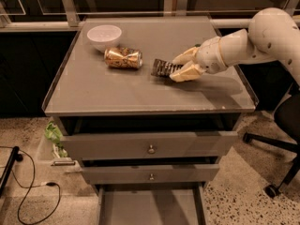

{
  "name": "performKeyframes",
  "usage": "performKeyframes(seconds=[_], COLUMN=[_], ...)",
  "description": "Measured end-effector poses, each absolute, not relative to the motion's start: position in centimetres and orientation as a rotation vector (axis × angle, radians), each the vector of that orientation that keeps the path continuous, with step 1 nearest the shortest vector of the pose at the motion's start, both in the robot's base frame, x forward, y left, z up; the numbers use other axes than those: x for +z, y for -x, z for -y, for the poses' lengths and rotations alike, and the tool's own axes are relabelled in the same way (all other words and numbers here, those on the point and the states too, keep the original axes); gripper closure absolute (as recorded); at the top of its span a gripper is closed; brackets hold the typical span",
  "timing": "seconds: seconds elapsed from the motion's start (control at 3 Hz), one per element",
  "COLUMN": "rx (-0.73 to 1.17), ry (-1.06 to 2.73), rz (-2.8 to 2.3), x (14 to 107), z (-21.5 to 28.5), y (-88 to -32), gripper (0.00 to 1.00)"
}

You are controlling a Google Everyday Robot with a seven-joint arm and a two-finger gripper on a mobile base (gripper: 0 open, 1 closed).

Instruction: Pick rxbar chocolate from bottom drawer and place on counter

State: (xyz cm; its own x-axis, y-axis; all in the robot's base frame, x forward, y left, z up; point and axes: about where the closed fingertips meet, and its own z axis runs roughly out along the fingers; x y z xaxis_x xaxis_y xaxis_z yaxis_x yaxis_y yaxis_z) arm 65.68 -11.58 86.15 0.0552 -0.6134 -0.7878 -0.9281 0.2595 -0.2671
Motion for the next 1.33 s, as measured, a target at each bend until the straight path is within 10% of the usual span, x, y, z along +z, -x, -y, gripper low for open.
performKeyframes(seconds=[0.33,1.33], rx=[0.419,0.420], ry=[1.383,1.370], rz=[-1.730,-1.739], x=[85.44,85.37], z=[12.04,12.05], y=[-66.86,-67.03], gripper=[1.00,0.36])
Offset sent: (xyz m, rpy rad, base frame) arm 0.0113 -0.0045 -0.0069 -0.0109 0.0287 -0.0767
